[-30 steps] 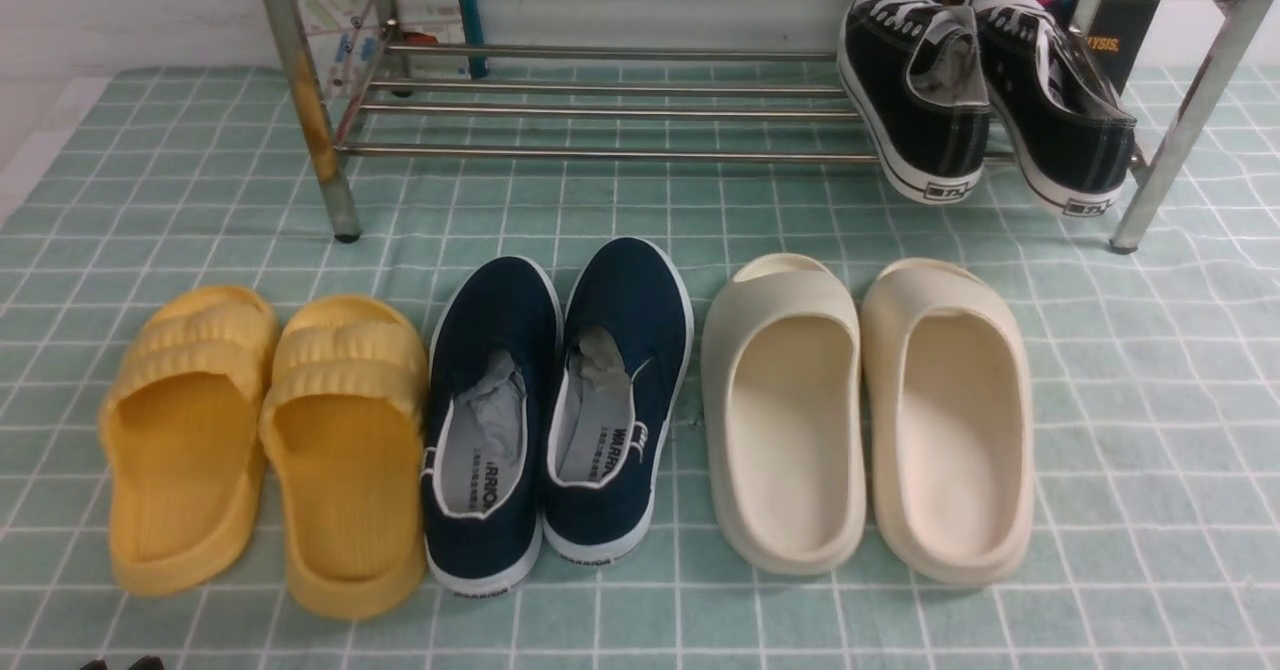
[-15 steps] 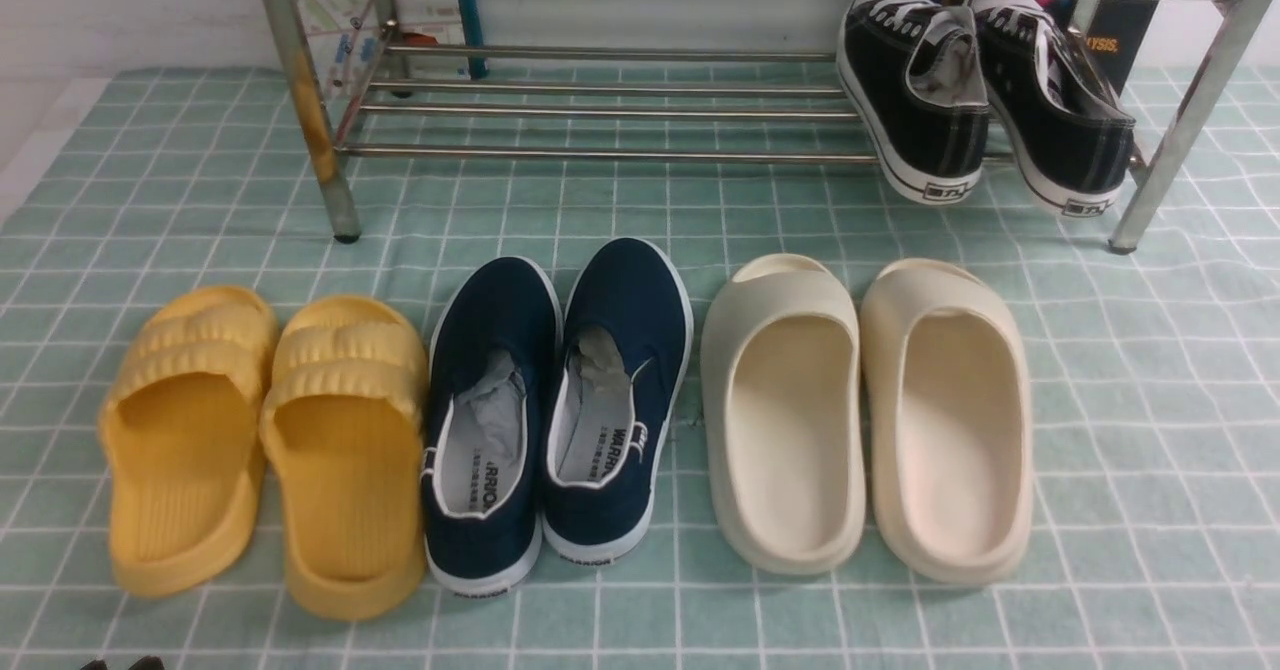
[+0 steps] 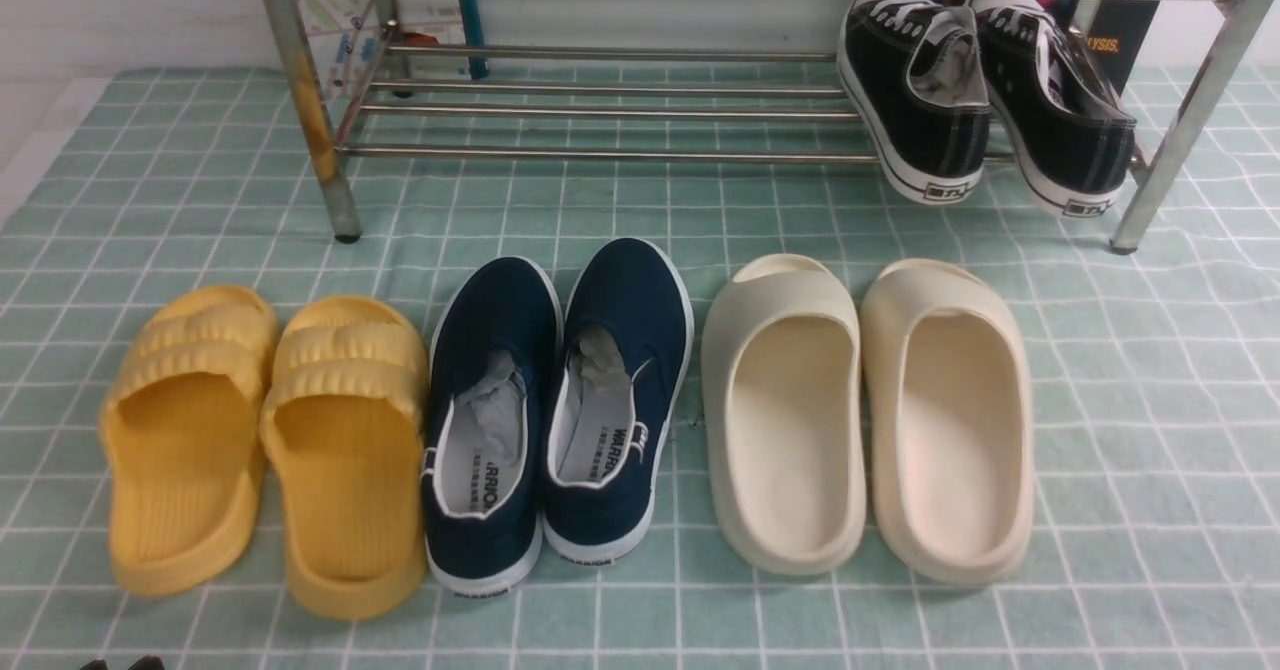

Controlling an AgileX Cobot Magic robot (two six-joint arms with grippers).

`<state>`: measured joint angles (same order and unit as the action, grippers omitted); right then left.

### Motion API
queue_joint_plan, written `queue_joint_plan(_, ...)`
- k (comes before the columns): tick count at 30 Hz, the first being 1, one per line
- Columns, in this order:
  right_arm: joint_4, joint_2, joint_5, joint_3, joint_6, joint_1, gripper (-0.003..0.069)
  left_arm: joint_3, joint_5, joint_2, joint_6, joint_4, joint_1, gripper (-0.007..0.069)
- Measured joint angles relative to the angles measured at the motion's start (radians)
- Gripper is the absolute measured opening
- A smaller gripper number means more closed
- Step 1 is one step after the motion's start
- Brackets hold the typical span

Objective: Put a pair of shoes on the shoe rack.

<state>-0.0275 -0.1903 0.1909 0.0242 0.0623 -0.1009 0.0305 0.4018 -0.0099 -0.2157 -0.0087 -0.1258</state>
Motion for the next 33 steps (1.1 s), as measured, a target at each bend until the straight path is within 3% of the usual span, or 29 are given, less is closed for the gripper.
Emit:
queue_joint_plan(14,0.0,0.102,-0.237,0.001,0.0,0.032,0.0004,0.0,0.0,0.0,0.0,0.0,0.0,0.0239)
queue_joint_plan(24,0.019,0.2,-0.286,0.001,0.0,0.094,0.0011,0.0,0.0,-0.001,0.0,-0.002,0.0,0.0239)
queue_joint_plan(30,0.022,0.2,-0.545,-0.001,0.0,0.1,0.0015,0.0,0.0,-0.001,0.0,-0.002,0.0,0.0239)
queue_joint_plan(33,0.028,0.2,-0.566,-0.005,0.001,0.1,0.0015,0.0,0.0,-0.001,0.0,-0.002,0.0,0.0239)
